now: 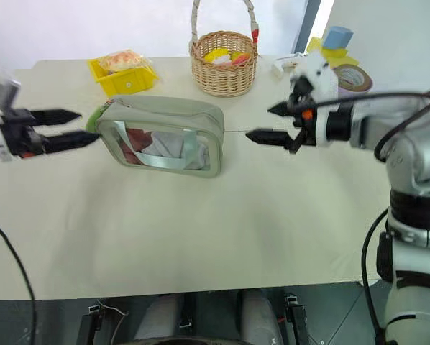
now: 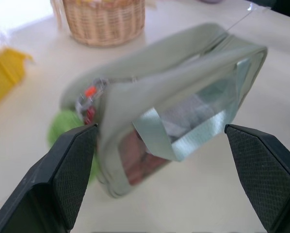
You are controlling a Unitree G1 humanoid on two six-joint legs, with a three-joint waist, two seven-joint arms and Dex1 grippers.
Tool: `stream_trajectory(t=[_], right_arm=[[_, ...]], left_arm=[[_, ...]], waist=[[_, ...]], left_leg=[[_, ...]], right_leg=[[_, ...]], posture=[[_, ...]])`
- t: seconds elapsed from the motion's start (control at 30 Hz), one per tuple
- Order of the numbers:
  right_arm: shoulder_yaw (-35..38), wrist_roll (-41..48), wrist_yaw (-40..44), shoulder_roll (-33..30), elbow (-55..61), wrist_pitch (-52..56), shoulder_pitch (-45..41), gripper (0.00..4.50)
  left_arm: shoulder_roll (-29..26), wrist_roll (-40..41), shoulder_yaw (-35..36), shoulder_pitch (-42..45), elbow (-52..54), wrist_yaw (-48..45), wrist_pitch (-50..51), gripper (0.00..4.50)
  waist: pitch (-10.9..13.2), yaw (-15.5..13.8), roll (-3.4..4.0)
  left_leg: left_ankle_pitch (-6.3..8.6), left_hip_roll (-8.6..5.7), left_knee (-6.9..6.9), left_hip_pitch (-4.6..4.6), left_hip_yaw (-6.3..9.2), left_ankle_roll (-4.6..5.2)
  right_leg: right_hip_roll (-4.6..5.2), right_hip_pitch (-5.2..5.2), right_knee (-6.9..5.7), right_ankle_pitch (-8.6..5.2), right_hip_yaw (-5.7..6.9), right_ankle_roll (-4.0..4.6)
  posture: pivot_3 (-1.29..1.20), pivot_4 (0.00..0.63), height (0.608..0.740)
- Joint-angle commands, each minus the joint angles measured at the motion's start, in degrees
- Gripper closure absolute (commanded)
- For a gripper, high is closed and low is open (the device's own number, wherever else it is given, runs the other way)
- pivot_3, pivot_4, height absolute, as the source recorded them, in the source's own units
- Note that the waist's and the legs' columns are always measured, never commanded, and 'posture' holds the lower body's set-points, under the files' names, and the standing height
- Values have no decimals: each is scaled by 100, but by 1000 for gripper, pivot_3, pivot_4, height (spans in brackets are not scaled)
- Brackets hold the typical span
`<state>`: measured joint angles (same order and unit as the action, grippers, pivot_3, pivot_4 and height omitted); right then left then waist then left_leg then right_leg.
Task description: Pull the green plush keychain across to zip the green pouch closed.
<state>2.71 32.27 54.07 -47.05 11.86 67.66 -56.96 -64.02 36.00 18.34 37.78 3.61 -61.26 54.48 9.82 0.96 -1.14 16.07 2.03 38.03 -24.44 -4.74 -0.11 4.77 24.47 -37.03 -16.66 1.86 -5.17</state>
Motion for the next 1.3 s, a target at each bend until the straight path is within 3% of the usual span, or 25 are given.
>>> stream_trajectory(t=[0.03, 0.27, 0.6, 0.8, 0.9, 1.13, 1.3], right_arm=[[-235, -52, 133, -5, -103, -397, -113, 0], [-659, -299, 100, 109, -286, -922, -261, 0], [-1942, -1354, -420, 1764, -1301, -2070, -1110, 0], [-2415, -2016, -369, 2213, -2050, -2933, -996, 0], [-2564, -2260, -175, 2210, -2319, -3293, -994, 890], [-2513, -2597, 199, 1998, -2198, -3977, -853, 4429], [-2169, -2456, 1116, 1288, -2173, -5357, -412, 4429]], left_arm=[[-85, -193, -260, 143, -313, -227, -466, 32], [-145, -403, -366, 217, -684, -194, -861, 32], [-84, -343, -252, 182, -628, -112, -912, 32], [85, -259, -170, -42, -235, 139, -821, 32], [17, -184, -65, -219, -38, 161, -761, 0], [65, -117, -44, -252, -11, 325, -776, 0], [44, -148, -86, -169, -142, 349, -810, 0]], waist=[[0, -10, -1], [3, -18, -4], [3, 24, -4], [3, -39, -9], [2, -6, -10], [2, 18, -10], [3, -36, -11]], left_leg=[[5, 0, 0, 0, 1, 8], [-8, 1, 25, -2, 4, -9], [-37, 14, 21, -4, -4, -58], [-39, 15, 28, -14, 3, -61], [-39, 14, 30, -16, 3, -61], [-43, 11, 28, -9, 5, -67], [-42, 2, 30, -10, 9, -66]], right_leg=[[0, 0, -2, 6, 0, -11], [0, -4, -20, 41, -7, -30], [-12, 11, -28, 41, -9, -31], [-7, 8, -29, 41, -9, -32], [-4, 6, -36, 44, -10, -36], [-11, 9, -51, 44, -8, -36], [-5, 1, -46, 44, -8, -36]], posture=[[0, 150, 739], [0, 150, 739], [0, 150, 739], [0, 150, 739], [0, 150, 739], [0, 150, 739], [0, 150, 739]])
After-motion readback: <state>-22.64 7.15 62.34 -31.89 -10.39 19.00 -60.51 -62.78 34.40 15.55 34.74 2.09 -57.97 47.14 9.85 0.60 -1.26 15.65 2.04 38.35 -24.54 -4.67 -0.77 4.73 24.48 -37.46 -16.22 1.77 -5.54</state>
